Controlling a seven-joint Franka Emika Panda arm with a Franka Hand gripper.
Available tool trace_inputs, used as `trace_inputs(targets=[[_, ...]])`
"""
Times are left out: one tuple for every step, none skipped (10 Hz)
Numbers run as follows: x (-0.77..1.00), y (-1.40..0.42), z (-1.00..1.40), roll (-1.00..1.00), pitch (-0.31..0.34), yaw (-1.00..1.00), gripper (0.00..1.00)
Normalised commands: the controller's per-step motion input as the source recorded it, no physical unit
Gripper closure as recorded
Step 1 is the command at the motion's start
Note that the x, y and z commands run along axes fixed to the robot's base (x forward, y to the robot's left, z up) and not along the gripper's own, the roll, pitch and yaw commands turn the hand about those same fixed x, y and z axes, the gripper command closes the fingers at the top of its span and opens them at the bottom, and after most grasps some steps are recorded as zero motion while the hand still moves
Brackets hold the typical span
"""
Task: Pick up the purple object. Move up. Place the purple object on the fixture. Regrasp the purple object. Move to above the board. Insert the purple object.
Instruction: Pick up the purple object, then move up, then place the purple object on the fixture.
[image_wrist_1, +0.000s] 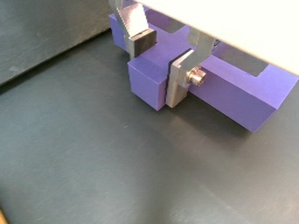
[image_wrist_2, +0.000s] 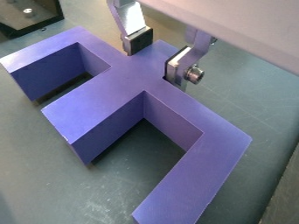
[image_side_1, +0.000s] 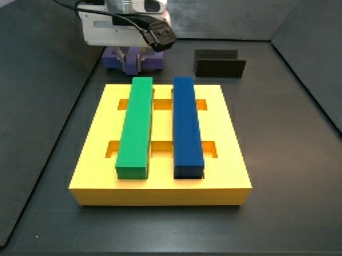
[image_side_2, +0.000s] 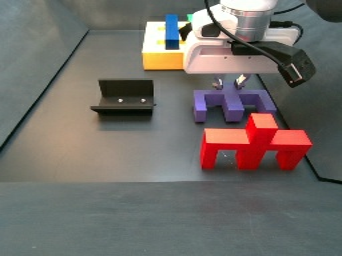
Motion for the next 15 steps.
trace_inputs(targets=[[0.00,0.00,0.00,0.00,0.000,0.00,1.00],[0.00,0.00,0.00,0.00,0.000,0.00,1.00],[0.00,0.00,0.00,0.00,0.000,0.00,1.00],[0.00,0.00,0.00,0.00,0.000,0.00,1.00],[0.00,0.00,0.00,0.00,0.000,0.00,1.00],[0.00,0.00,0.83,0.00,0.000,0.00,1.00],[-0.03,-0.01,0.83,0.00,0.011,0.01,1.00],[-0.07,-0.02,0.72,-0.01,0.024,0.02,1.00],[-0.02,-0.01,0.25,-0.05,-0.026,0.01,1.00],[0.05,0.00,0.00,0.00,0.026,0.00,1.00],[0.84,0.00,0.00,-0.11,0.160,-0.08,1.00],[1.00,0.00,0.02,-0.68,-0.020,-0.16,1.00],[1.00,0.00,0.00,-0.65,0.000,-0.12,1.00],[1.00,-0.01,0.08,-0.52,0.046,-0.10,1.00],[1.00,-0.01,0.12,-0.52,0.017,-0.09,1.00]])
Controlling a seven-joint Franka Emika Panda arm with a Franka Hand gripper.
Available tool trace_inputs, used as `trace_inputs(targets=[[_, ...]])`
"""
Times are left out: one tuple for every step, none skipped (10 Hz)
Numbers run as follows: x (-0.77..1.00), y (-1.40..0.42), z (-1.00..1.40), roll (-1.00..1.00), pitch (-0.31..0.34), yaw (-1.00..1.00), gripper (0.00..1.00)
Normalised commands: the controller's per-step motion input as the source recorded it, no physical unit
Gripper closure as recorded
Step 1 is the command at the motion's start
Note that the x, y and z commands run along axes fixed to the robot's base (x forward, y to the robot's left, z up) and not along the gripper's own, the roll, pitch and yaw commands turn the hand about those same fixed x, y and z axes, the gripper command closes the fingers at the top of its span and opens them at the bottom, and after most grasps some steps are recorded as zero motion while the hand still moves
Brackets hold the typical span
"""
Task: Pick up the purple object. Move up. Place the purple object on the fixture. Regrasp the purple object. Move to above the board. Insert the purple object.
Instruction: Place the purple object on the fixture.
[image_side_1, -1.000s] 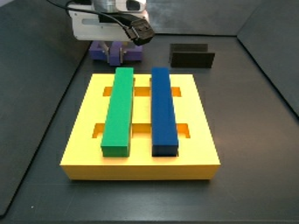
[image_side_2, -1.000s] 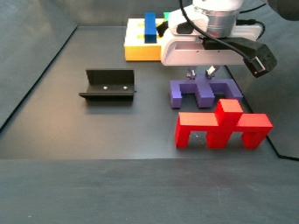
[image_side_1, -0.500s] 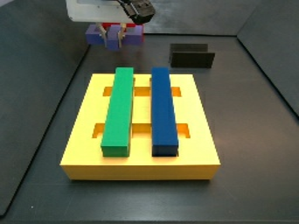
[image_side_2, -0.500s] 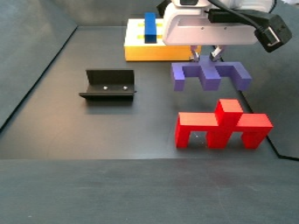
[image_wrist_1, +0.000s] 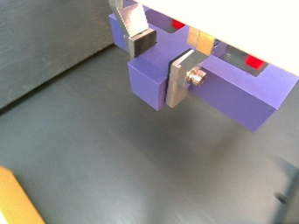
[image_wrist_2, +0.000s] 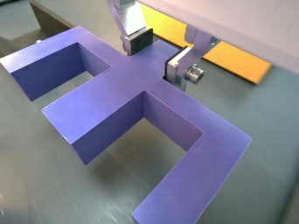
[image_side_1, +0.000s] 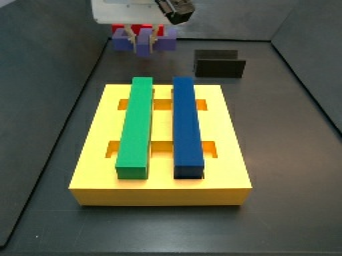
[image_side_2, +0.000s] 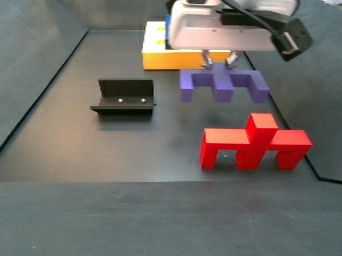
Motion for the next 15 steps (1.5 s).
trace_inputs(targets=[[1.00,0.00,0.21,-0.63,0.086,-0.12,1.00],[0.97,0.00,0.32,-0.70,0.051,-0.10,1.00],[0.97,0.00,0.31,-0.72,0.051,-0.09,1.00],[0.97,0.00,0.29,-0.74,0.066,-0.11,1.00],[0.99,-0.03,0.28,-0.75,0.091,-0.17,1.00],[0.99,-0.02,0.27,-0.74,0.114,-0.18,1.00],[0.97,0.00,0.25,-0.73,0.117,-0.14,1.00],[0.95,0.00,0.23,-0.74,0.126,-0.11,1.00],[0.93,0.00,0.17,-0.73,0.149,-0.05,1.00],[0.93,0.00,0.10,-0.69,0.174,0.00,1.00],[0.96,0.00,0.01,-0.58,0.200,0.00,1.00],[0.99,0.00,0.01,-0.52,0.191,0.00,1.00],[1.00,0.00,0.00,-0.49,0.177,0.00,1.00],[0.99,0.00,0.00,-0.50,0.169,0.00,1.00],[0.96,0.00,0.00,-0.50,0.134,0.00,1.00]])
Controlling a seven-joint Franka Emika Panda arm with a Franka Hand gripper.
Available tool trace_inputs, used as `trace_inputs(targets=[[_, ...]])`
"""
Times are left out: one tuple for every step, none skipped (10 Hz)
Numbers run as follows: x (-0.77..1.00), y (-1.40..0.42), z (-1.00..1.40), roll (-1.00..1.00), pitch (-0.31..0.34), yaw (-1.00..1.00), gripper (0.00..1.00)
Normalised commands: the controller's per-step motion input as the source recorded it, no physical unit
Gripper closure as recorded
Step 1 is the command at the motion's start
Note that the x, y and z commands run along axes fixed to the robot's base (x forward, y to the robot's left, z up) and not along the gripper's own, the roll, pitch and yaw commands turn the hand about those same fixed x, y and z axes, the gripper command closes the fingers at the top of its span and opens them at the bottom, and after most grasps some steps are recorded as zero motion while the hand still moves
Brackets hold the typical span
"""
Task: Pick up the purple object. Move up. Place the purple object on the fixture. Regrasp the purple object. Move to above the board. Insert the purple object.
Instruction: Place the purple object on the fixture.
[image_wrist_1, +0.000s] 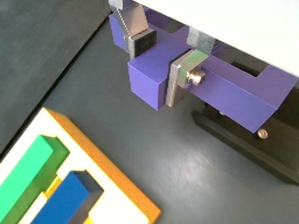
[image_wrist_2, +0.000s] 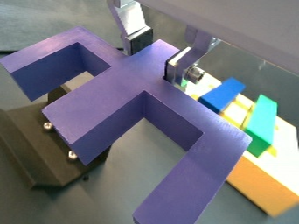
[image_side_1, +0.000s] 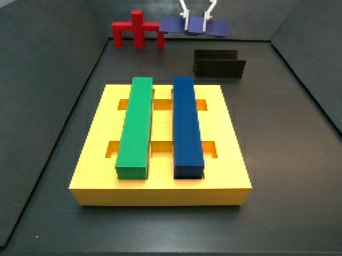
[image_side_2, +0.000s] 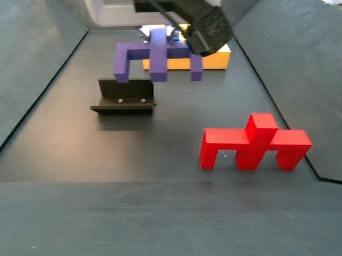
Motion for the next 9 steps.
trace_inputs(targets=[[0.90,0.00,0.00,-0.45,0.017,0.00,1.00],[0.89,0.00,0.00,-0.52,0.000,0.00,1.00],[0.91,0.00,-0.05,-0.59,-0.089,-0.01,1.00],[0.90,0.00,-0.20,-0.59,-0.251,-0.01,1.00],[0.76,0.00,-0.57,-0.23,-0.480,0.00,1.00],[0.75,0.09,-0.36,-0.16,-0.277,0.00,1.00],[0.46,0.18,-0.28,0.00,0.000,0.07,1.00],[0.31,0.16,-0.21,0.00,0.051,0.01,1.00],[0.32,0.15,-0.21,0.00,0.026,0.00,1.00]])
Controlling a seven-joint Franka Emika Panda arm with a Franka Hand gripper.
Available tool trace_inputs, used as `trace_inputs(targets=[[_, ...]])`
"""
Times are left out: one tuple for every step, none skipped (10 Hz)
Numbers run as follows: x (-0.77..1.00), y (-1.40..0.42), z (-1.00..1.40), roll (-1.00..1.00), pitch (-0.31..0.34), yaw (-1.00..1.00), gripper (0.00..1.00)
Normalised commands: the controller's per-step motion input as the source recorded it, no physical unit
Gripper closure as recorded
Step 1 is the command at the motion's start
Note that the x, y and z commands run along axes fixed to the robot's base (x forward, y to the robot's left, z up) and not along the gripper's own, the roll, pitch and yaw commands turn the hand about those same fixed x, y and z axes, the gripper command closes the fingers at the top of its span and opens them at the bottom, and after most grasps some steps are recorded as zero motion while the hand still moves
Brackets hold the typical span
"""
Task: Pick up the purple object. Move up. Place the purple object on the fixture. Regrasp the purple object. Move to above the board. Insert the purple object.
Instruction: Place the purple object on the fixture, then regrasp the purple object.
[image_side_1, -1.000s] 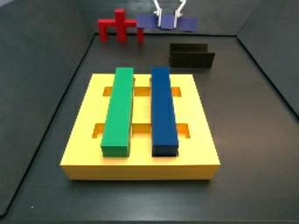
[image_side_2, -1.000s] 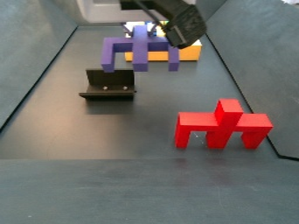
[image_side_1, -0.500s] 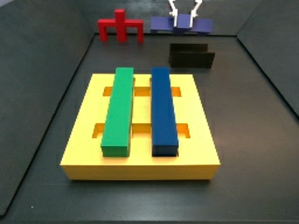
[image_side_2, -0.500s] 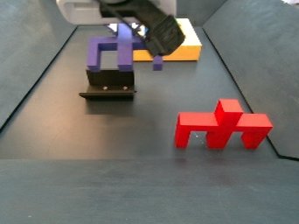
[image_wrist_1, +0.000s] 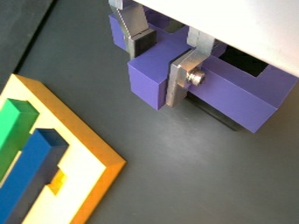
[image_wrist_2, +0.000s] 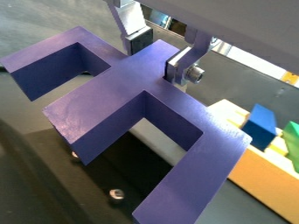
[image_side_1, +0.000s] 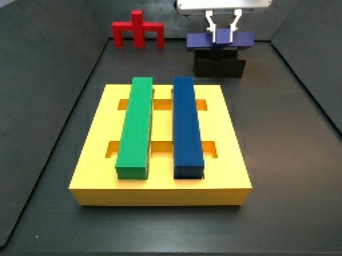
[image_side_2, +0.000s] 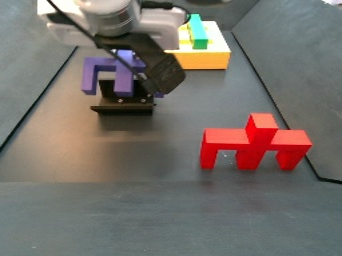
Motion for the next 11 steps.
trace_inputs(targets=[[0.07,0.15,-0.39,-0.07,0.000,0.00,1.00],[0.04,-0.04,-0.09,-0.15,0.074,0.00,1.00],[-0.08,0.00,-0.20,-0.22,0.000,0.00,1.00],[-0.15,0.00,-0.27,-0.25,0.000,-0.01,1.00],[-0.10,0.00,-0.31,-0.33,-0.071,0.00,1.00],[0.03,0.00,-0.35,-0.23,-0.151,0.00,1.00],[0.24,0.00,-0.27,-0.09,-0.006,0.00,1.00],[0.11,0.00,-0.16,0.00,0.000,-0.08,1.00],[0.00,0.00,0.00,0.00,0.000,0.00,1.00],[0.00,0.00,0.00,0.00,0.000,0.00,0.00],[-0.04,-0.03,0.59,0.42,-0.094,0.06,0.00]])
